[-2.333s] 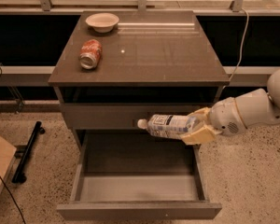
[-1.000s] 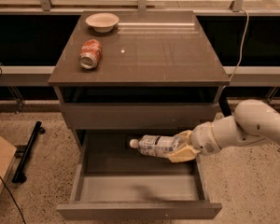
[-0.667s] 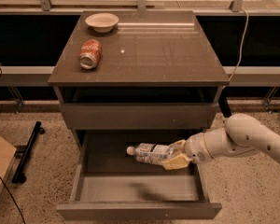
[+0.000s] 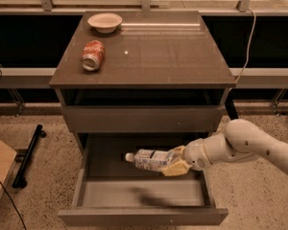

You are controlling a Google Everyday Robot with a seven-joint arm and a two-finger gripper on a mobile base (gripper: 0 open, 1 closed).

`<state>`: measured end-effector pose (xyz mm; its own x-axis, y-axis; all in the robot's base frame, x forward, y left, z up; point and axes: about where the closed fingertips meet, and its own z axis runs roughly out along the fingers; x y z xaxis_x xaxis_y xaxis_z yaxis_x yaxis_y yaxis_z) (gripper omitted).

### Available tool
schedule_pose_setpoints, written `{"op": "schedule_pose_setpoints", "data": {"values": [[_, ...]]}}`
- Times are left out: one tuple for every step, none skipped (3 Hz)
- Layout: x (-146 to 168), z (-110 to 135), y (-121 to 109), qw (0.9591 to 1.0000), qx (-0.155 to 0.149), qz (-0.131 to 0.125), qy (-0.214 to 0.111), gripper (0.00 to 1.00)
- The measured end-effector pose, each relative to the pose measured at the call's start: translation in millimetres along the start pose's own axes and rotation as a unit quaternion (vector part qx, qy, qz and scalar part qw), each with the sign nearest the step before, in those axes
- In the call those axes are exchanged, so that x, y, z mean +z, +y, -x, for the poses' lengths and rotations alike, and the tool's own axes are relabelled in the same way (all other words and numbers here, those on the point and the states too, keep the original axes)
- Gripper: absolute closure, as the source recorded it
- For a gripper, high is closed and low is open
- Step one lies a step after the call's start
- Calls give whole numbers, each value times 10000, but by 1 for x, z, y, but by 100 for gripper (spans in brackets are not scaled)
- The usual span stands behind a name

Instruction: Place blue plastic bottle into middle drawer

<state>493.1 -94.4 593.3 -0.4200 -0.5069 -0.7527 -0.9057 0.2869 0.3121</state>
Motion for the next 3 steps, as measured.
{"op": "schedule_pose_setpoints", "data": {"values": [[23, -5, -3, 9999, -82, 146, 16, 100], [50, -18, -11, 9996, -48, 279, 30, 100], [73, -29, -18, 9991, 15, 413, 77, 100]]}}
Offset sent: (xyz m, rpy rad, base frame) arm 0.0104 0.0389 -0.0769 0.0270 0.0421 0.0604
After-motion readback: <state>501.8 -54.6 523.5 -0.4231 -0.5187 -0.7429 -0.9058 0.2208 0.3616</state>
